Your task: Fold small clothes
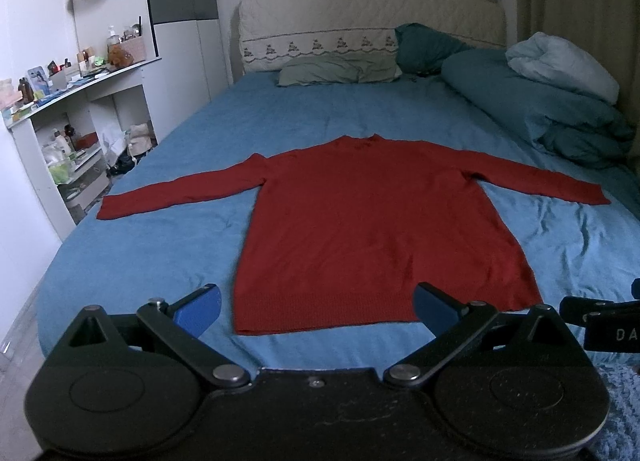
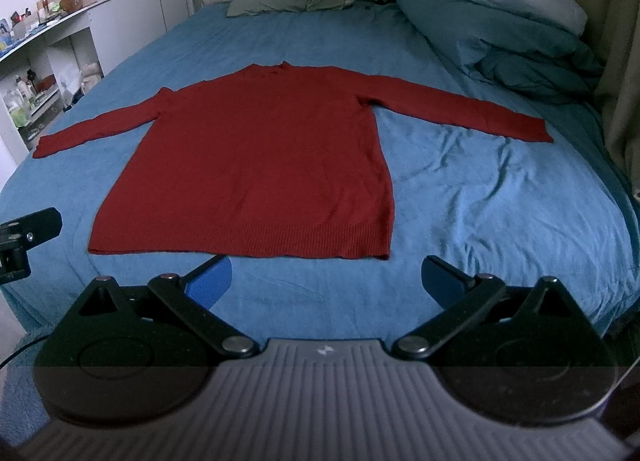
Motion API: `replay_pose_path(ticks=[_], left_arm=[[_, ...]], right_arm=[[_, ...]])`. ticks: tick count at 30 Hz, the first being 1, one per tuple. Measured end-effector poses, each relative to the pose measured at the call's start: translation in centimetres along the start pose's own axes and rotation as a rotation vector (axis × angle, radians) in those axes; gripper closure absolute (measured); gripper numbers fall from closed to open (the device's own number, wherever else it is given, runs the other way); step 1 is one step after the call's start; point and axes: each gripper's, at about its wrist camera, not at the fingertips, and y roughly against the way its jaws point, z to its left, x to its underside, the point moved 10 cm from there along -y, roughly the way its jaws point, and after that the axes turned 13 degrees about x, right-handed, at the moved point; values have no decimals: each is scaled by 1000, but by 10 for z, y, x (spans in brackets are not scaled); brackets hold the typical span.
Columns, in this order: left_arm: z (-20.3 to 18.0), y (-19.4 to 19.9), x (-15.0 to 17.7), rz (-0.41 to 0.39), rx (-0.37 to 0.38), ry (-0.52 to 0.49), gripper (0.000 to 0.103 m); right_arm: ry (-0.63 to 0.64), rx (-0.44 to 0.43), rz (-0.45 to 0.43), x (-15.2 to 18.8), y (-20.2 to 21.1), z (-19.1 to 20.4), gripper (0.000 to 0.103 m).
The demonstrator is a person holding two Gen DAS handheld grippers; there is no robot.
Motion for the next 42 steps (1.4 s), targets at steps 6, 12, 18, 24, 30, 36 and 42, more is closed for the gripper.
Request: replay_pose_path(ticks=[6, 12, 18, 24, 30, 36, 42], left_arm=[[1, -1, 0, 0, 2, 6, 0], [1, -1, 0, 1, 1, 6, 0], [3, -1, 0, -2, 0, 13, 0], [4, 0, 0, -4, -2, 17, 0], [4, 3, 0, -6, -10, 18, 0], [-5, 11, -26, -49, -5, 13, 0], [-19, -4, -102, -100, 55, 2, 0]], right_arm=[[0, -1, 1, -2, 1, 1, 0], [1, -3, 6, -1, 0, 4, 0], [2, -4, 7, -1, 1, 6, 0], [2, -4, 7, 0, 0, 7, 0], [2, -8, 5, -1, 2, 7, 0], [-42, -31, -28, -17, 13, -3, 0], [-136, -6, -90, -63, 8, -43, 0]])
